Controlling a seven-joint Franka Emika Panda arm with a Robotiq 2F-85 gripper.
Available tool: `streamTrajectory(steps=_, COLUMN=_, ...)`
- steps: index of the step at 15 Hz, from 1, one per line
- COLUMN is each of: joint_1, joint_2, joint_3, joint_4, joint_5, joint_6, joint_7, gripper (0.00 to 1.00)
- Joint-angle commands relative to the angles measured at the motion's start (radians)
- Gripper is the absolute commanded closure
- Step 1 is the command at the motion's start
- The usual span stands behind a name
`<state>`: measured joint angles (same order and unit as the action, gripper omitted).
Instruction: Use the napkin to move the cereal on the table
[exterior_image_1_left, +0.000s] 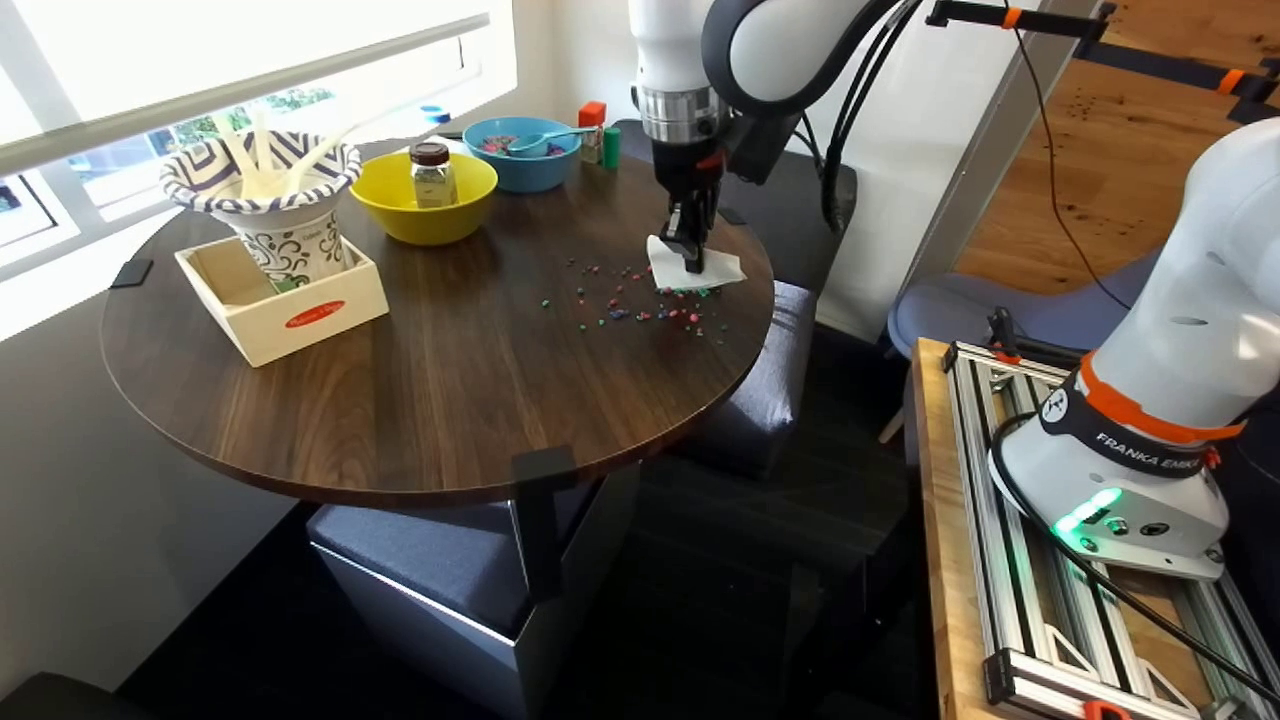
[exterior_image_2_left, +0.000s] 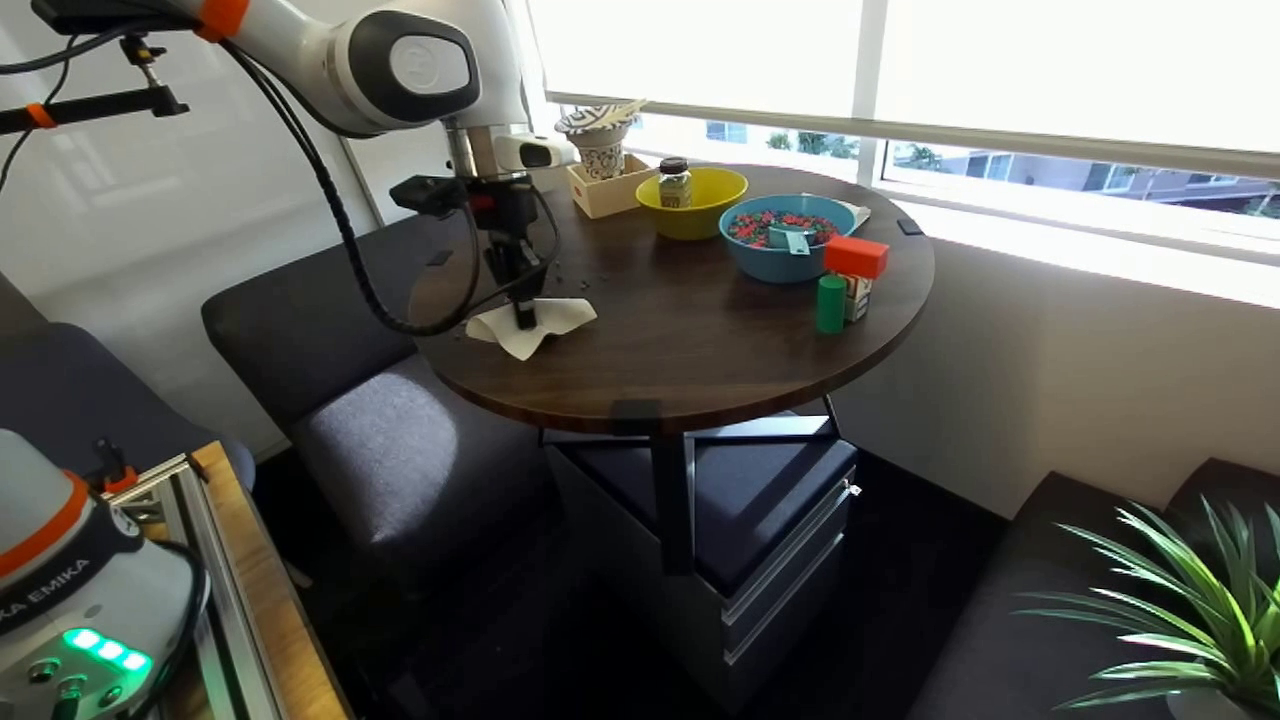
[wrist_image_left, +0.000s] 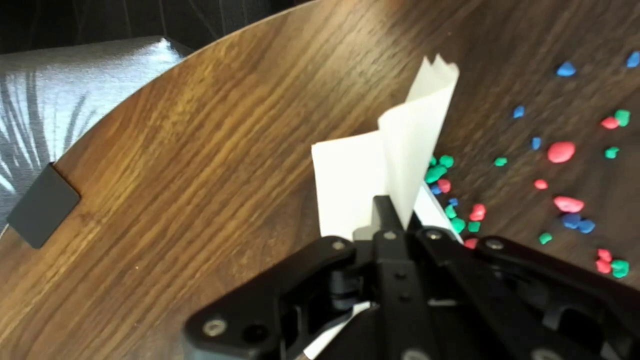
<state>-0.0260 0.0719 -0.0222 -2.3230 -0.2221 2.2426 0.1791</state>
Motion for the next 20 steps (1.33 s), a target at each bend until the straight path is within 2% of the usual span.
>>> streamTrajectory(steps=1, joint_1=0.010, joint_2=0.009, joint_3=0.002, joint_4=0.014, joint_5=0.031, joint_6=-0.005, joint_7=0.005, gripper=1.00)
streamTrajectory(steps=6, joint_1=0.039, joint_2=0.051, joint_3=0.036, joint_4=0.078, joint_5=0.134, joint_6=-0.002, joint_7=0.010, gripper=1.00)
streamTrajectory(steps=13, joint_1=0.067, joint_2=0.136, joint_3=0.045, joint_4=0.201, joint_5=0.140, joint_6=-0.033, joint_7=0.034, gripper=1.00)
streamTrajectory(steps=16, joint_1=0.054, joint_2=0.054, joint_3=0.027, joint_4=0.139, joint_5=0.137, joint_6=-0.014, joint_7=0.044, gripper=1.00)
streamTrajectory(steps=20, joint_1=0.031, joint_2=-0.092, joint_3=0.015, joint_4=0.019, joint_5=0.150, joint_6=0.062, joint_7=-0.027, gripper=1.00)
